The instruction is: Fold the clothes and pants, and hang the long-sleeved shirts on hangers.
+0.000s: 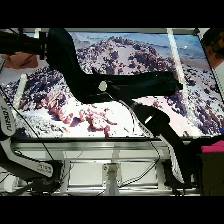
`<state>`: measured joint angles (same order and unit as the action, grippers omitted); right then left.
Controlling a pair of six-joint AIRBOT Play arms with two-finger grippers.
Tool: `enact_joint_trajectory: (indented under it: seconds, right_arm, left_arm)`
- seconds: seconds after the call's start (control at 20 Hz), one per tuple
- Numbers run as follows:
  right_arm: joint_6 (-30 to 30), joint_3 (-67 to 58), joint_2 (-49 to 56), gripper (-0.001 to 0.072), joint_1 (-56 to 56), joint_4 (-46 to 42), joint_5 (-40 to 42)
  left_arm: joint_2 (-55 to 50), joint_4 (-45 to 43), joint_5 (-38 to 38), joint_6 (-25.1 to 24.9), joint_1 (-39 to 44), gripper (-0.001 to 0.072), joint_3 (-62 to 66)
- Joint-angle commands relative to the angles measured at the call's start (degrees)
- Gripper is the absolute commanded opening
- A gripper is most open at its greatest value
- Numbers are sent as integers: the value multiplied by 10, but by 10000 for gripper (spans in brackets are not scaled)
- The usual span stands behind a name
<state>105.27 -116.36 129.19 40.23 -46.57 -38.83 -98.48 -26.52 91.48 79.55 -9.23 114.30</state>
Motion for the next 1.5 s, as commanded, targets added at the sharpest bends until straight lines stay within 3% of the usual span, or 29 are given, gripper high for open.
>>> enact_joint_trajectory:
  seconds: [0.0, 0.2, 0.4, 0.7, 1.0, 1.05, 1.15, 1.2, 1.45]
  right_arm:
    - [1, -3, 0, 46, -11, -1, -30]
    - [-14, -3, -37, 46, -68, -90, -153]
    - [-14, -3, -110, 47, -156, -242, -272]
    - [-42, -3, -223, 48, -284, -289, -291]
    - [-75, -1, -266, 48, -346, -289, -302]
    - [-75, -1, -266, 48, -348, -288, -306]
    - [-77, 3, -266, 48, -349, -289, -311]
    - [-85, 6, -266, 49, -348, -288, -312]
    - [-90, 10, -266, 48, -348, -289, -326]
  left_arm:
    - [-11, -56, -6, 16, 33, 24, 0]
    - [-16, -143, -5, 32, 64, 24, 0]
    - [-16, -153, -6, 41, 83, 24, 0]
    - [-50, -184, -49, 58, 156, 24, 0]
    - [-132, -185, -116, 58, 252, 26, 0]
    - [-148, -183, -120, 58, 263, 93, 0]
    - [-172, -151, -115, 67, 275, 647, 0]
    - [-179, -117, -115, 68, 278, 699, 0]
    - [-185, 26, -116, 52, 262, 673, 0]
